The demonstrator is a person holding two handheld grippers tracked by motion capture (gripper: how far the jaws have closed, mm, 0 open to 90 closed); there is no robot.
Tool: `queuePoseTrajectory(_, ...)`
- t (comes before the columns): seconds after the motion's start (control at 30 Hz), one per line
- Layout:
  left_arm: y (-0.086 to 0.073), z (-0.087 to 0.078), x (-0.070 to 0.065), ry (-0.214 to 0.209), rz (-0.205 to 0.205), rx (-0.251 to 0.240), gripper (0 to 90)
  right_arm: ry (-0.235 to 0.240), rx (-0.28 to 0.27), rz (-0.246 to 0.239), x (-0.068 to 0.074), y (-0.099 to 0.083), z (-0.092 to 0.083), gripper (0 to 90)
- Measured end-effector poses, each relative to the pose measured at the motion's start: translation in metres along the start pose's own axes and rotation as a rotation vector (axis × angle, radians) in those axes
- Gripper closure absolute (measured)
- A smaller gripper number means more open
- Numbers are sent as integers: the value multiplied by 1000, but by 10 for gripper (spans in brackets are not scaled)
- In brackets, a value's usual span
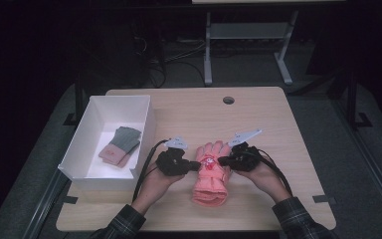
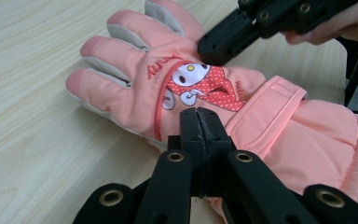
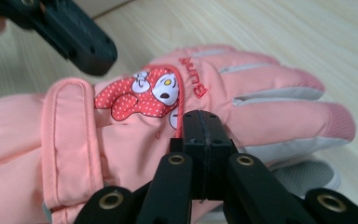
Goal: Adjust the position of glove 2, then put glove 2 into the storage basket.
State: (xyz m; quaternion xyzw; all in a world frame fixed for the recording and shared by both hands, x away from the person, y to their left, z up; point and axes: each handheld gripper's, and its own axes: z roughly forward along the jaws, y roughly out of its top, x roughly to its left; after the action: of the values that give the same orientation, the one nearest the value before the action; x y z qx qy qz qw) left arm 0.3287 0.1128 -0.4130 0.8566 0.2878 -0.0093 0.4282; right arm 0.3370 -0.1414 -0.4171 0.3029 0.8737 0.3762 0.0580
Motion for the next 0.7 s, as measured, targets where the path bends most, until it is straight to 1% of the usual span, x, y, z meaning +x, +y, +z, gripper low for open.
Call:
queuePoseTrajectory(0.03, 0, 0, 0, 0, 0, 0, 893, 1, -2, 13, 1, -1, -1, 900)
queuePoseTrajectory(0.07, 0, 0, 1, 2, -6, -4, 889, 1, -2, 6, 1, -2, 0, 900)
queuePoseTrajectory(0.13, 0, 0, 1, 5, -10, -5, 885, 0, 9, 14, 2, -3, 0, 900)
queuePoseTrajectory(0.17, 1, -1, 2, 9, -6, -2, 878, -6, 17, 12, 2, -4, 1, 900)
queuePoseTrajectory(0.2, 1, -1, 3, 9, -9, -2, 852, -19, 29, 2, 3, -8, 4, 900)
queuePoseTrajectory(0.23, 0, 0, 5, 15, -21, -1, 840, -19, 27, 3, 4, -9, 6, 900)
queuePoseTrajectory(0.27, 0, 0, 5, 15, -21, -1, 820, -19, 27, 3, 4, -9, 6, 900)
queuePoseTrajectory(0.3, 0, 0, 5, 20, -24, 2, 820, -20, 32, 11, 5, -10, 7, 900)
queuePoseTrajectory(0.33, 0, 2, 7, 30, -27, 3, 759, -18, 29, 14, 4, -13, 9, 900)
queuePoseTrajectory(0.37, 0, 2, 7, 30, -27, 3, 713, -18, 29, 14, 4, -13, 9, 900)
queuePoseTrajectory(0.4, 1, 3, 10, 39, -40, 8, 651, -7, 13, 26, 2, -18, 11, 900)
queuePoseTrajectory(0.43, 1, 3, 10, 39, -40, 8, 585, -7, 13, 26, 2, -18, 11, 900)
queuePoseTrajectory(0.47, 1, 4, 12, 40, -49, 6, 585, -6, 5, 28, 2, -20, 11, 900)
queuePoseTrajectory(0.5, 1, 5, 13, 41, -62, 5, 533, -6, 2, 29, 1, -22, 10, 900)
queuePoseTrajectory(0.53, 1, 8, 17, 34, -84, 4, 439, -15, 3, 29, 2, -23, 10, 900)
queuePoseTrajectory(0.57, 1, 8, 17, 34, -84, 4, 394, -15, 3, 29, 2, -23, 10, 900)
queuePoseTrajectory(0.6, 1, 9, 19, 22, -103, 2, 394, -23, -4, 20, 3, -24, 10, 900)
queuePoseTrajectory(0.63, 2, 11, 21, 8, -116, -5, 365, -29, -5, 18, 4, -25, 10, 900)
queuePoseTrajectory(0.67, 3, 13, 23, 3, -130, -25, 340, -35, -7, 13, 5, -25, 10, 900)
queuePoseTrajectory(0.7, 4, 14, 24, -4, -129, -23, 302, -44, -2, 7, 6, -24, 10, 900)
